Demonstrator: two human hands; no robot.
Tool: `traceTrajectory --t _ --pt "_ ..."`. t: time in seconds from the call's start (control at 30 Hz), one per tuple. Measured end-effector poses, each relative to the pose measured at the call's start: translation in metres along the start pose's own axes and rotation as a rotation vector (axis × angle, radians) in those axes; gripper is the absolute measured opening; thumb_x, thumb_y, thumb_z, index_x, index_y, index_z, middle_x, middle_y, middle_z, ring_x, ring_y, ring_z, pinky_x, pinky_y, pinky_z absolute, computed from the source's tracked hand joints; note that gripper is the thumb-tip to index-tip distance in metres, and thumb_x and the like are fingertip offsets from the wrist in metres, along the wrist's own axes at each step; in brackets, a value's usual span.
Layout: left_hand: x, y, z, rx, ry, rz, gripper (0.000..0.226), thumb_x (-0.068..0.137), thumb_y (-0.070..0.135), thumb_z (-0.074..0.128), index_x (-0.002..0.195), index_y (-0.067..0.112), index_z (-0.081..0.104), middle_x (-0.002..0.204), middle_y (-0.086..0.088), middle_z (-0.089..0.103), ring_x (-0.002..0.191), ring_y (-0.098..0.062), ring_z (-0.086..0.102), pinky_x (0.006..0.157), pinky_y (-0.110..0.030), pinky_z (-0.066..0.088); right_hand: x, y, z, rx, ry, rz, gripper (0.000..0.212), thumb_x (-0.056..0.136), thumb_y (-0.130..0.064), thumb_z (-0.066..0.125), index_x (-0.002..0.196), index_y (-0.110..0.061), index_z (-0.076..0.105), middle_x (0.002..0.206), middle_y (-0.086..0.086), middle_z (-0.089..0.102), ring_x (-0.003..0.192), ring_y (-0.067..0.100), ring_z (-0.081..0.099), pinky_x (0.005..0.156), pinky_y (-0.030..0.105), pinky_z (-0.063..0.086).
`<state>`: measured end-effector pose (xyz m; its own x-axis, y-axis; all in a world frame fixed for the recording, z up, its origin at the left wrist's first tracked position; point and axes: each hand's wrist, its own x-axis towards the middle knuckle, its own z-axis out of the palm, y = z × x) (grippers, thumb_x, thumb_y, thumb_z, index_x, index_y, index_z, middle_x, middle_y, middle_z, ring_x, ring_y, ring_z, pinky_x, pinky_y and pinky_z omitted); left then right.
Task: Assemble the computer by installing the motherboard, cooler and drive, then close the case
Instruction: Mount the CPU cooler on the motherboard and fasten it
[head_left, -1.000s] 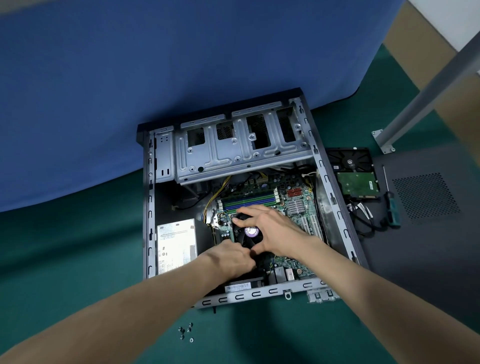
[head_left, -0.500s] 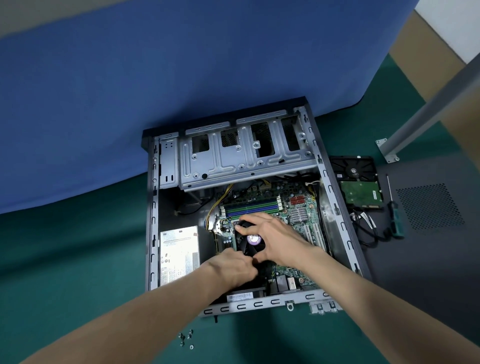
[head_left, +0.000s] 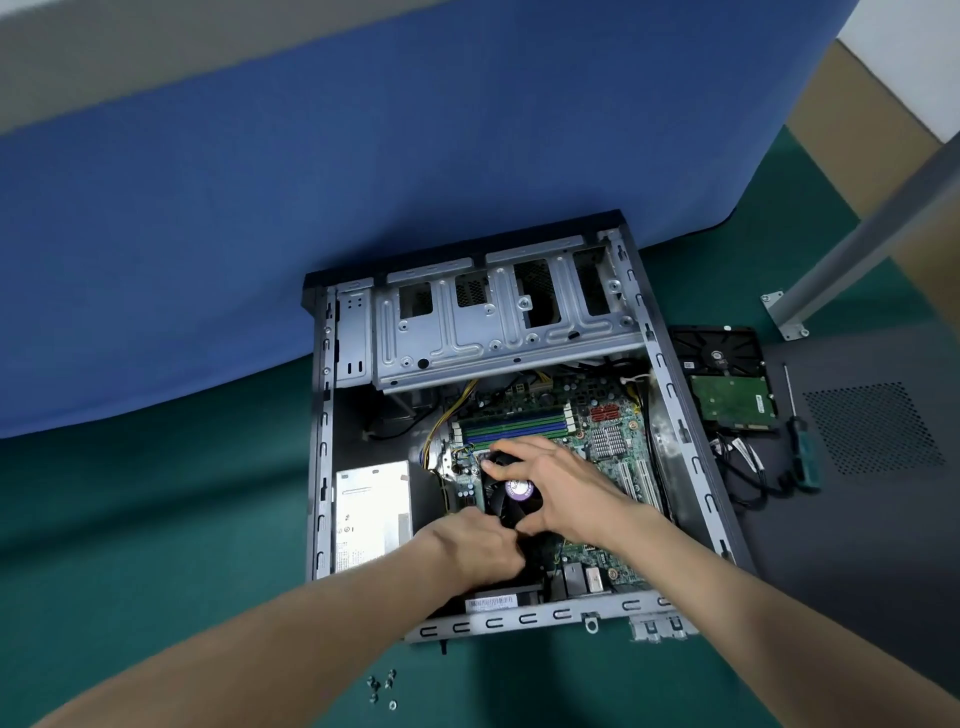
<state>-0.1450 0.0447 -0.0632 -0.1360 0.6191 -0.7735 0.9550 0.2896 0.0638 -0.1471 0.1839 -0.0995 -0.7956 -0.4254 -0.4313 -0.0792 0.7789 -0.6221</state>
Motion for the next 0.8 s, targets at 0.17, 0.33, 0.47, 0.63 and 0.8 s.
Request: traceTrajectory --t 0.17,0.33,0.47,0.63,0.8 --pt "-0.020 -0.018 0.002 -0.141 0.101 -0.019 0.022 0.085 -0.008 0.046 0.100 0.002 0.059 0.099 -0.015 0.063 0.089 -0.034 0.062 0.064 -0.034 0.040 0.001 0.001 0.000 -0.013 -0.010 -0.011 0.081 0.077 -0.023 0.079 0.146 -0.032 0.036 0.157 -0.016 0.022 0.144 0.008 0.015 0.119 0.042 0.017" --pt "-0.033 -0.033 0.000 -0.299 0.145 -0.076 0.019 0.082 0.001 0.053 0.096 0.008 0.063 0.085 -0.008 0.056 0.077 -0.028 0.055 0.060 -0.027 0.033 0.000 0.002 0.001 -0.011 -0.014 -0.016 0.080 0.078 -0.024 0.078 0.145 -0.033 0.036 0.156 -0.016 0.023 0.144 0.008 0.015 0.119 0.043 0.019" --pt "-0.032 -0.032 -0.002 -0.298 0.128 -0.078 0.013 0.089 0.008 0.051 0.094 0.007 0.063 0.086 -0.009 0.059 0.077 -0.029 0.056 0.062 -0.030 0.041 0.000 0.002 0.002 -0.010 -0.008 -0.018 0.081 0.077 -0.022 0.079 0.145 -0.032 0.037 0.156 -0.017 0.023 0.144 0.009 0.016 0.119 0.045 0.019" --pt "-0.022 -0.019 -0.001 -0.220 0.072 -0.074 0.020 0.091 -0.003 0.039 0.091 0.007 0.057 0.095 -0.014 0.064 0.085 -0.033 0.062 0.063 -0.035 0.042 0.001 0.004 0.003 -0.011 0.010 -0.025 0.081 0.076 -0.021 0.080 0.144 -0.032 0.038 0.156 -0.017 0.023 0.143 0.008 0.018 0.119 0.038 0.017" --pt "-0.020 -0.016 0.001 -0.272 0.091 -0.132 0.023 0.091 -0.002 0.038 0.103 0.005 0.056 0.107 -0.015 0.058 0.100 -0.033 0.057 0.078 -0.036 0.043 0.001 0.005 0.004 -0.008 0.012 -0.032 0.080 0.077 -0.022 0.080 0.144 -0.032 0.038 0.155 -0.017 0.025 0.143 0.009 0.018 0.119 0.043 0.020"
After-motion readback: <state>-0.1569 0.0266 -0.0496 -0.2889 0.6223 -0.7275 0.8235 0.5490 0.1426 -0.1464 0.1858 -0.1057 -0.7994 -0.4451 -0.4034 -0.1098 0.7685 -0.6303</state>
